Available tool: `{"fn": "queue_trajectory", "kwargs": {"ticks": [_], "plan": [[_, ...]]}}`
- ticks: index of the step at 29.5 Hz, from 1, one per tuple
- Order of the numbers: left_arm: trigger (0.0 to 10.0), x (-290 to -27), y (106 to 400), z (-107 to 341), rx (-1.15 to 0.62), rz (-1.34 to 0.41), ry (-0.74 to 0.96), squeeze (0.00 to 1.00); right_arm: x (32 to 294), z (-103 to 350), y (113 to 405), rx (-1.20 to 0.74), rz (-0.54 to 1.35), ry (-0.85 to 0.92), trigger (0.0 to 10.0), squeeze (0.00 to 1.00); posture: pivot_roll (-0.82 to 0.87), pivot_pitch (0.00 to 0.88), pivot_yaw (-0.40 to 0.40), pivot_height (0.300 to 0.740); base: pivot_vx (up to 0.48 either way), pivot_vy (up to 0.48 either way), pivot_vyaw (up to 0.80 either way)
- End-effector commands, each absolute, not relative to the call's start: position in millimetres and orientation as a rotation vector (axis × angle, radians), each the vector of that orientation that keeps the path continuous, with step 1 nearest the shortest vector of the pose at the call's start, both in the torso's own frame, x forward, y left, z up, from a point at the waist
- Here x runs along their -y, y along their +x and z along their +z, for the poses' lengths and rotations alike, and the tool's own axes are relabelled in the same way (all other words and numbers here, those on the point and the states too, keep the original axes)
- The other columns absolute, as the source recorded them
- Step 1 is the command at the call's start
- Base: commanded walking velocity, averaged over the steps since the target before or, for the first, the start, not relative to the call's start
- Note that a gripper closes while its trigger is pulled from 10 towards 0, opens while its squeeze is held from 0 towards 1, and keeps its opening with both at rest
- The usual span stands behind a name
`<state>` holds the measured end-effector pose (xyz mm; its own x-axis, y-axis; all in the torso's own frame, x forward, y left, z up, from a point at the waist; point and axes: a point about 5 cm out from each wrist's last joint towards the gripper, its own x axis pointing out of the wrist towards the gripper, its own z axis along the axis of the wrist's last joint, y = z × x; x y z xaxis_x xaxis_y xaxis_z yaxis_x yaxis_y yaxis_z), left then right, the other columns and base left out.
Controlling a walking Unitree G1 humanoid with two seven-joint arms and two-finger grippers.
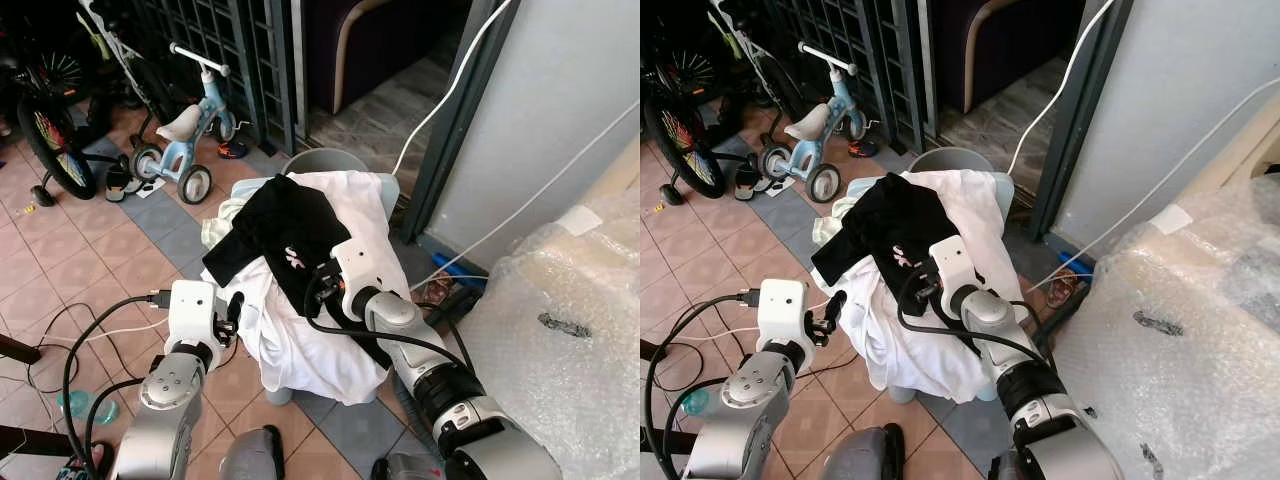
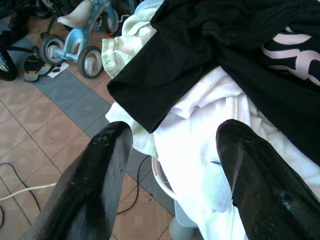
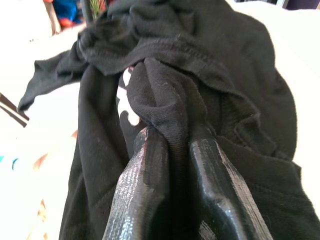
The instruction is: Clothes washing
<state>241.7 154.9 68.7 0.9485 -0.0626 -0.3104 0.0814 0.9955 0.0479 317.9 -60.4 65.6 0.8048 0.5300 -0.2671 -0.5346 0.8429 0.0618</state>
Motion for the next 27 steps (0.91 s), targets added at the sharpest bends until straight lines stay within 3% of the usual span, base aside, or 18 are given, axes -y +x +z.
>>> {"fn": "queue_trajectory", "kwargs": {"ticks": [1,6,9,13,19,20,27], "plan": [[10.0,-152,246,69,-0.303,-0.090,0.056,0.00,62,89,323,-0.160,0.575,0.061,0.0,0.00,0.06,0.033,0.041,0.740,0.000,0.000,0.00],[10.0,-135,255,74,-0.265,-0.191,0.014,0.00,78,122,319,0.014,0.554,0.129,0.0,0.00,0.02,0.020,0.044,0.740,0.000,0.000,0.00],[10.0,-119,257,82,-0.152,-0.323,0.157,0.00,94,150,312,0.147,0.495,0.132,0.0,0.00,0.01,0.016,0.046,0.740,0.000,0.000,0.00],[10.0,-111,260,80,-0.156,-0.330,0.128,0.00,110,185,304,0.310,0.423,0.053,0.0,0.00,-0.03,0.009,0.060,0.740,0.000,0.000,0.00],[10.0,-99,262,82,-0.126,-0.387,0.103,0.00,151,236,307,0.491,0.131,-0.015,0.0,0.00,-0.07,0.000,0.075,0.740,0.000,0.000,0.00],[10.0,-96,263,82,-0.115,-0.396,0.101,0.00,167,248,309,0.518,0.028,-0.040,0.0,0.00,-0.08,0.000,0.078,0.740,0.000,0.000,0.00],[10.0,-92,267,82,-0.105,-0.411,0.099,0.00,213,279,312,0.588,-0.181,-0.130,0.0,0.00,-0.09,0.000,0.084,0.740,0.000,0.000,-0.28]]}}
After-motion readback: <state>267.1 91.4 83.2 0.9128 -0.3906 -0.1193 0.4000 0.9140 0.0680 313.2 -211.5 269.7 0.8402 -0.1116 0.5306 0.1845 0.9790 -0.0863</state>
